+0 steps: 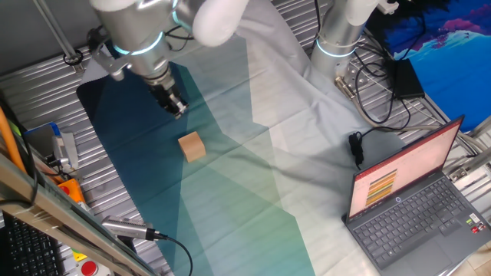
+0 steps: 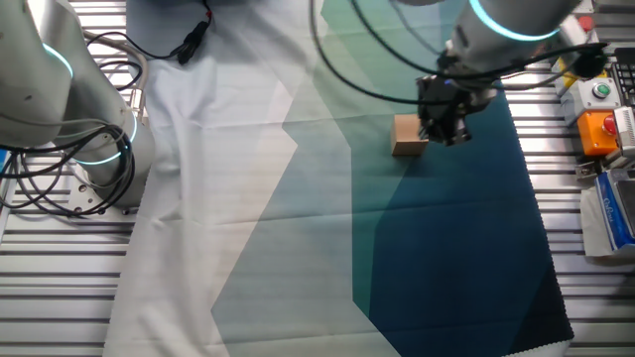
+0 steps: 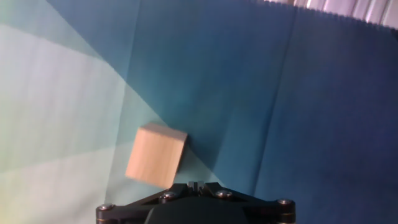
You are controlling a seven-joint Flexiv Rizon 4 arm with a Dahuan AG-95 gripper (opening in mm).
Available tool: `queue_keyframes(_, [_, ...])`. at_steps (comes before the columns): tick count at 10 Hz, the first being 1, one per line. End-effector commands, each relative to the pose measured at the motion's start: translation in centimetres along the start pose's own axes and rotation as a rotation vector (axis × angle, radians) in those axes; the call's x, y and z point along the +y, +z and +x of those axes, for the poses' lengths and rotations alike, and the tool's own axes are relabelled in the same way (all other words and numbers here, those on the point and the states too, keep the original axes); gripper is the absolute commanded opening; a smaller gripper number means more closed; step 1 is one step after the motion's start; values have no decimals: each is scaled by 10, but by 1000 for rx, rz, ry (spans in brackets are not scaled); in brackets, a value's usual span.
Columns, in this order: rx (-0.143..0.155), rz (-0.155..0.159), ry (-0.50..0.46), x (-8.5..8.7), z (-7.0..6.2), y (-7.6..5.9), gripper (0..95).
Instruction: Pick up one small block
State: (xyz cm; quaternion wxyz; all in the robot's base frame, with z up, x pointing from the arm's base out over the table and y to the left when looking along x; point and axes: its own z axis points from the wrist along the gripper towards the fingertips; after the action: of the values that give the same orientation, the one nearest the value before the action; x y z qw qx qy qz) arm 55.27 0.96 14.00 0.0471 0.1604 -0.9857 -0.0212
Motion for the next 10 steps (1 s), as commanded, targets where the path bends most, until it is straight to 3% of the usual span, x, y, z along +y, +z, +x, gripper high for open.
queue_keyframes(1, [-1,1,6,3,-5,3,0])
queue_keyframes(6, [-6,3,42,23,-17,15,0])
queue_keyframes(10, [5,4,49,28,-29,23,0])
